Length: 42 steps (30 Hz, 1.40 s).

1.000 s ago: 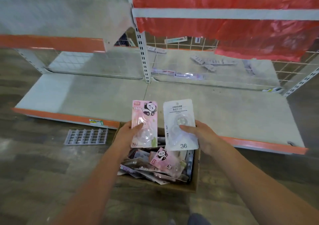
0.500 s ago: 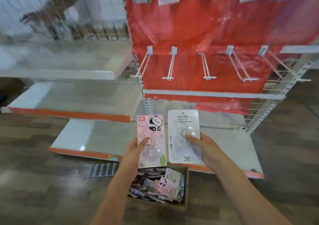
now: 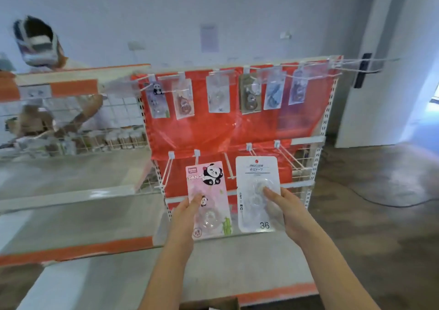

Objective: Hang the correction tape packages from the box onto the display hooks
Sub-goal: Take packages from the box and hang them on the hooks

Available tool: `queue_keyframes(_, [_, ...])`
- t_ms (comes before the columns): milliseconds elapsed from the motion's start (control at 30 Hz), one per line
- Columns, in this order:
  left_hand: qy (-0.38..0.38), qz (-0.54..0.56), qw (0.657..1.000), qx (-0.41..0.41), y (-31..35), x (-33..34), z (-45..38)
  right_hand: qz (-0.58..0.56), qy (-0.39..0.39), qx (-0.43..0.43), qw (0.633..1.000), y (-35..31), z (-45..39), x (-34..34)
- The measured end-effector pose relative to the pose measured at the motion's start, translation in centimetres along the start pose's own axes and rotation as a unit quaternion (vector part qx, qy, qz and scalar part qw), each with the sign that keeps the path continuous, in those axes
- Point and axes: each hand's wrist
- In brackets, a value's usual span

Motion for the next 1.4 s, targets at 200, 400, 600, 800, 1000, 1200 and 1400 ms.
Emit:
queue_keyframes(200, [-0.046, 0.008, 0.999, 0.019, 2.1, 4.4, -1.2, -0.019, 0.031, -0.019, 0.999, -1.1, 0.6, -3.2])
queue_keyframes(400, [-0.049, 0.003, 0.998, 0.041, 2.7, 9.6, -4.1, -0.05, 0.049, -0.035, 0.997, -2.4, -2.3, -8.1])
queue_keyframes(600, [0.0, -0.017, 0.997, 0.08, 3.1, 13.9, -8.8, -0.02, 0.021, -0.053, 0.998, -5.1, -8.7, -11.8])
queue_keyframes(800, [0.077, 0.016, 0.994, 0.07, 4.7, 14.5, -12.5, 0.012, -0.034, -0.032, 0.999, -6.5, -15.7, -12.9])
queue_keyframes(1000, [0.133, -0.001, 0.988, 0.075, 6.3, 11.2, -14.4, 0.02, -0.084, -0.015, 0.996, -5.6, -20.2, -9.0])
queue_keyframes(1200, [0.13, -0.006, 0.989, 0.069, 6.9, 5.8, -17.1, 0.015, -0.084, -0.037, 0.996, -5.0, -22.3, -2.8])
queue_keyframes(1400, [0.122, -0.007, 0.99, 0.066, 9.2, 2.1, -19.0, 0.015, -0.062, -0.065, 0.996, -4.1, -23.0, 2.2])
Point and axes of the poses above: each hand's wrist, its own z-axis away from the middle knuckle, its own x-axis out of the palm, y = z × x, and after that the axes turned 4 degrees about -x, right-handed
